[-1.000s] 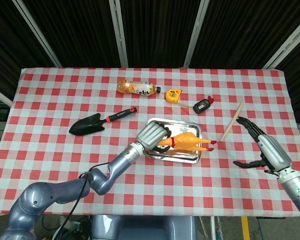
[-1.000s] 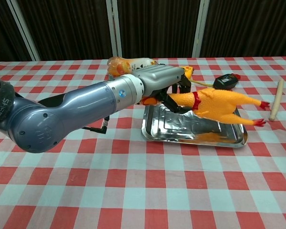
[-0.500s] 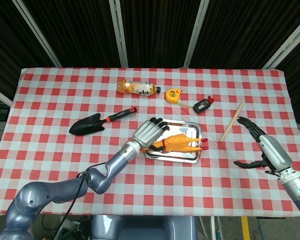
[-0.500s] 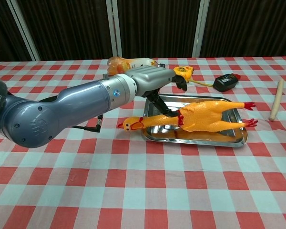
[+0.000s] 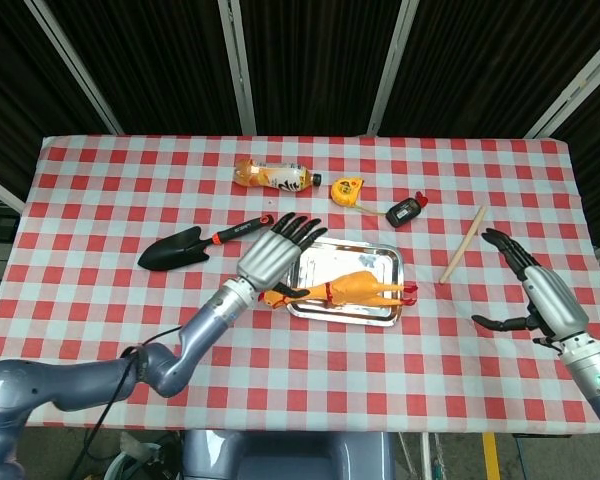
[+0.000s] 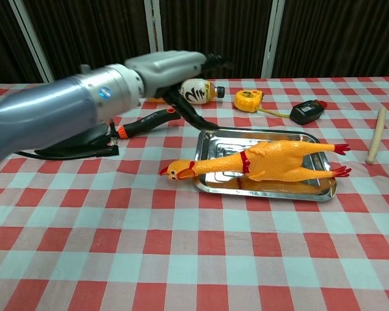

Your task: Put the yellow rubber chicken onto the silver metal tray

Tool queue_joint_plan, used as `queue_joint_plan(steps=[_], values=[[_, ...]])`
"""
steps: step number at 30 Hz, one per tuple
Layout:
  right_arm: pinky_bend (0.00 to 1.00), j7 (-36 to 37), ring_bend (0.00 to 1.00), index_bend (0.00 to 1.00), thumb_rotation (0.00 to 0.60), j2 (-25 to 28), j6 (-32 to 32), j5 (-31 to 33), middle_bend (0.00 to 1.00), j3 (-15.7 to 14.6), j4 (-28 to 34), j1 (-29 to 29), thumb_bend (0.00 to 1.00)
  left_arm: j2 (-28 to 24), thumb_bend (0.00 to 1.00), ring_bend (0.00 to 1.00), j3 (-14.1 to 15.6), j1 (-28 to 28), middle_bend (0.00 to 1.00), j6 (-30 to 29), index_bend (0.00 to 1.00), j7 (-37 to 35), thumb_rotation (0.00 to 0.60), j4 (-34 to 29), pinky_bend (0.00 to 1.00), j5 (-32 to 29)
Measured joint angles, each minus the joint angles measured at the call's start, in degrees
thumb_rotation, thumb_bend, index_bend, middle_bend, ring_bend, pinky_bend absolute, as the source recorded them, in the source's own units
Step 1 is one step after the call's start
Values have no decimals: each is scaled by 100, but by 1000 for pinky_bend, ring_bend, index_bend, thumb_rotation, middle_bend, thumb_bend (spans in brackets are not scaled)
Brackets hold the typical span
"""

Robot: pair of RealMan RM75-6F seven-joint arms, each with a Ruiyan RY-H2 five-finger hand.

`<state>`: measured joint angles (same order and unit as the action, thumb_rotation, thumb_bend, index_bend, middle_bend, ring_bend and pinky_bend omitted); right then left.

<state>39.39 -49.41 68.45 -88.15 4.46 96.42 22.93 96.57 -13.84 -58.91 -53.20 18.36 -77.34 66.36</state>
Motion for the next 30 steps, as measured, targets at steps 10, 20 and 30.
queue_joint_plan(steps=[10, 20, 30], values=[[97, -1489, 0, 0, 600, -423, 448, 505, 18, 140, -236, -264, 261, -2450, 126, 0, 620, 1996, 43, -1963, 76, 40, 600, -2326, 0, 328], [0, -3720, 0, 0, 600, -939, 1302, 894, 18, 103, -325, -825, 261, -3329, 126, 0, 1353, 3718, 43, -3546, 91, -795, 600, -2436, 0, 911], [0, -4562, 0, 0, 600, -1268, 1621, 814, 18, -244, -145, -1332, 261, -3385, 126, 0, 1869, 4425, 43, -3641, 97, -1032, 600, -2204, 0, 1446]])
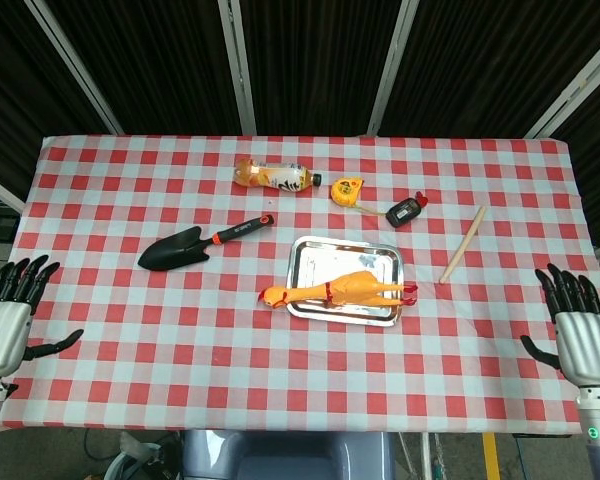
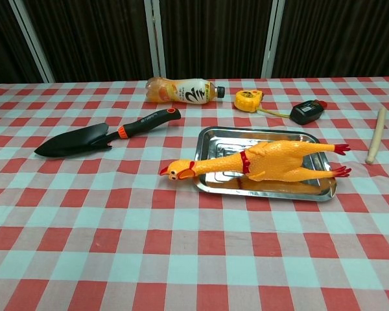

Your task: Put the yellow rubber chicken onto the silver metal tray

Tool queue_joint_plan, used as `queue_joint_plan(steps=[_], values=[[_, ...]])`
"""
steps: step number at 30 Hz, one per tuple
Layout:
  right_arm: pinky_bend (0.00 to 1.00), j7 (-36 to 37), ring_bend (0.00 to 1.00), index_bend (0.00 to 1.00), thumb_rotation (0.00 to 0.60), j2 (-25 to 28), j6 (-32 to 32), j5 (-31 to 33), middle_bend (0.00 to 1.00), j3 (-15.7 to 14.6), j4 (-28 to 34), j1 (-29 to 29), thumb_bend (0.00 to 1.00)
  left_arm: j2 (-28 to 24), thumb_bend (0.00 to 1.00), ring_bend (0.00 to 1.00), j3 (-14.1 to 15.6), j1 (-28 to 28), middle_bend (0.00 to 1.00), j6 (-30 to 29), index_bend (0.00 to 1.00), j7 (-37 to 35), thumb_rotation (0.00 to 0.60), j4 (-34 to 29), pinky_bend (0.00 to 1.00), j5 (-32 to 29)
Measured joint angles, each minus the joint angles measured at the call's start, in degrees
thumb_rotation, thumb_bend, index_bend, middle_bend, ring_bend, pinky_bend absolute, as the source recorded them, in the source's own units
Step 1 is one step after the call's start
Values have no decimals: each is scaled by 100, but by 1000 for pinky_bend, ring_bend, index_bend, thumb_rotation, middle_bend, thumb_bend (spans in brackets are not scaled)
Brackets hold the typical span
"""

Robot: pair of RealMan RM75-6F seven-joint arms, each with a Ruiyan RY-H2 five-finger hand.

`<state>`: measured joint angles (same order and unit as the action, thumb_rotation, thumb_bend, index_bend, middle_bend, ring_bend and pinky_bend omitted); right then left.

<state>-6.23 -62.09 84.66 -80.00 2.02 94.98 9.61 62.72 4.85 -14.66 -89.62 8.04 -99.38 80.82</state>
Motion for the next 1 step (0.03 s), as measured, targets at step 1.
queue_joint_plan(steps=[1], values=[[0, -12, 0, 0, 600, -5, 16, -28, 18, -12, 46, -27, 261, 8, 126, 0, 7, 41, 43, 7, 98, -35, 600, -3, 0, 19]])
